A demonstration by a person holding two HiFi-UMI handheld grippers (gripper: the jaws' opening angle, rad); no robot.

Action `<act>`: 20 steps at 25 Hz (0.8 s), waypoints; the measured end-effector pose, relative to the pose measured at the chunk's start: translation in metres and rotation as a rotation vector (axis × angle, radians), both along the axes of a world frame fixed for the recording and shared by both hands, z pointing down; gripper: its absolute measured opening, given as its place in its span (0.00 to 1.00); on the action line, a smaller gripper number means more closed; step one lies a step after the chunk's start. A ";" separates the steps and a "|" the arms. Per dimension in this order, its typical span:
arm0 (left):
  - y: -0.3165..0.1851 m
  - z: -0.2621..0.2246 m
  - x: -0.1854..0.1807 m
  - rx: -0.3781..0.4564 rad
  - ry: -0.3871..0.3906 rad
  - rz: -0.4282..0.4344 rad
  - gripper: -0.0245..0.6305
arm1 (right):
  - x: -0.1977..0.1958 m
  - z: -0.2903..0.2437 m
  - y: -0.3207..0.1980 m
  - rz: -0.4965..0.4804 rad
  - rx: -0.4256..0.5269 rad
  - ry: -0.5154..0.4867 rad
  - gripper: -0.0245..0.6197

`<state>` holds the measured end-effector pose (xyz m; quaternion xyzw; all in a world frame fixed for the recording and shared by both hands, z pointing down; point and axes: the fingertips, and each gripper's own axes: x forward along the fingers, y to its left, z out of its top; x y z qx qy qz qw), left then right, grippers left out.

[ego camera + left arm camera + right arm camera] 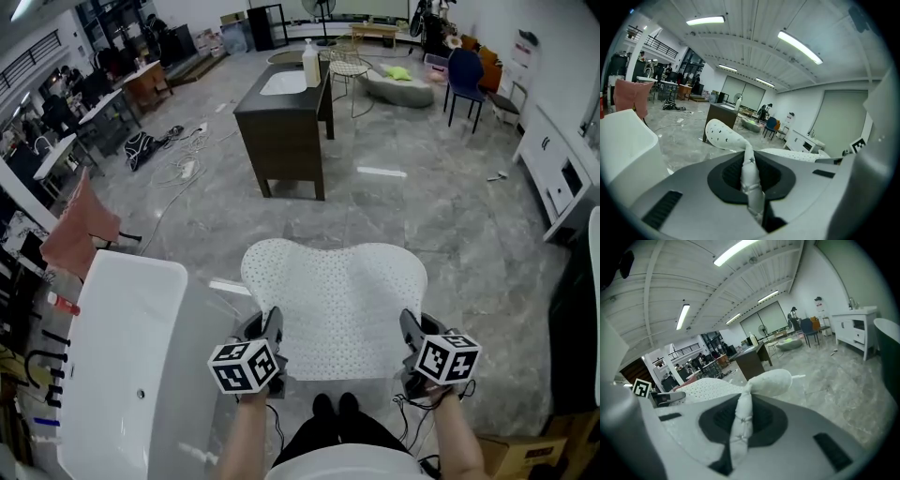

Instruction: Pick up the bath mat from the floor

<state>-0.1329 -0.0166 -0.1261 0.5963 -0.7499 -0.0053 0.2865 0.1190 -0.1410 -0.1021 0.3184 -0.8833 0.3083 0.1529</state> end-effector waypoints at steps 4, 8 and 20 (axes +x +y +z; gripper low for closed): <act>-0.001 -0.010 -0.003 0.020 -0.002 0.001 0.07 | -0.003 -0.012 0.001 0.012 0.022 -0.013 0.07; -0.004 -0.014 -0.003 0.027 -0.004 0.004 0.07 | -0.006 -0.018 -0.001 0.012 0.028 -0.018 0.07; 0.000 -0.020 -0.004 0.042 -0.002 -0.010 0.07 | -0.012 -0.029 0.000 -0.010 0.057 -0.006 0.07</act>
